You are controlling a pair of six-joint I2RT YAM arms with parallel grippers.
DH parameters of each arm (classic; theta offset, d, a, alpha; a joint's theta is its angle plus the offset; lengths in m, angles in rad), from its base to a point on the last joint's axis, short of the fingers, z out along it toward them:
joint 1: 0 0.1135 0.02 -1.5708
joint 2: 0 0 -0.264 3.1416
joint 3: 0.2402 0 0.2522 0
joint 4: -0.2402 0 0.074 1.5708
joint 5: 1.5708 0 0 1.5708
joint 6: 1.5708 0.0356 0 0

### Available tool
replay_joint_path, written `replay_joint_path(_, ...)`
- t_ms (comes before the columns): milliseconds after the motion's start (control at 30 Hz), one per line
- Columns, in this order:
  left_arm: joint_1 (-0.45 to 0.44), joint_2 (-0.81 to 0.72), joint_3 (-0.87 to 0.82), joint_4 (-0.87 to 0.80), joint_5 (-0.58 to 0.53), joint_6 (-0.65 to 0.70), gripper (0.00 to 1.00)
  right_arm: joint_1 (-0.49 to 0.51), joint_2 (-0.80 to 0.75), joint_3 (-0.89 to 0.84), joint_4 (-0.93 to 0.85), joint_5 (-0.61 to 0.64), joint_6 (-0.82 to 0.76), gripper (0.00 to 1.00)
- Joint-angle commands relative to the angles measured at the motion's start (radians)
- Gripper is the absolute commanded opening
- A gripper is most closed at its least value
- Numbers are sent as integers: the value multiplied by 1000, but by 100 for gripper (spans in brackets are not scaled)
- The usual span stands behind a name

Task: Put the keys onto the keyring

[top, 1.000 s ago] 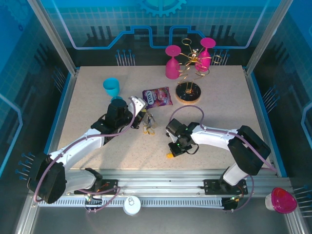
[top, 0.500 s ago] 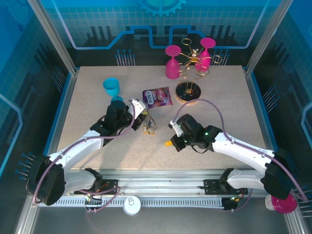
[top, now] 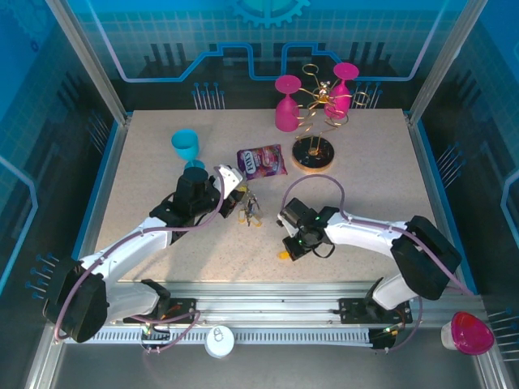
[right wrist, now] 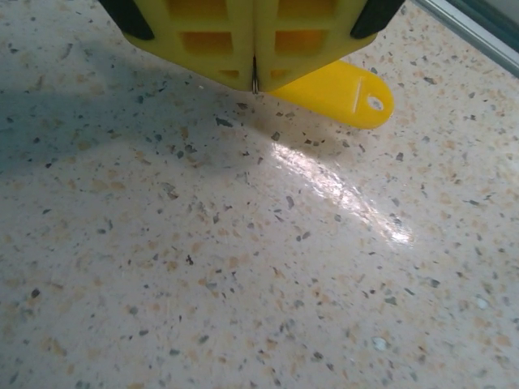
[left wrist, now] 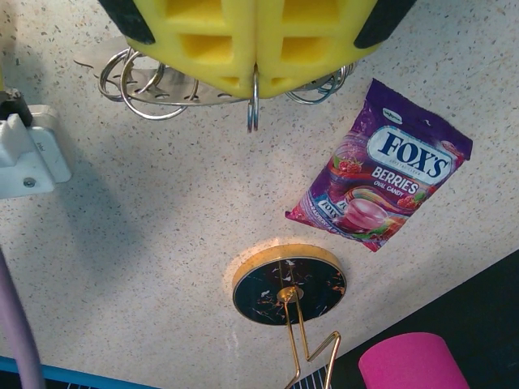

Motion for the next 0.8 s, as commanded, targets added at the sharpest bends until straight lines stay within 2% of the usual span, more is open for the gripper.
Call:
replay_joint_path(0,3,1,14,21,7,23,0,5,40,28,-35,-5,26,1)
replay_joint_path(167,3,1,15,19,7,22,0,4,83,51,-65,10,29,3)
replay_joint_path(333,3,1,15,19,8,23,0,4,82,56,-71,7,30,15)
replay_joint_path(433,4,2,15,18,9,23,0,4,72,60,-80,7,31,18)
replay_joint_path(767,4,0,16,18,11,22,0,3,49,76,-96,-2,33,18)
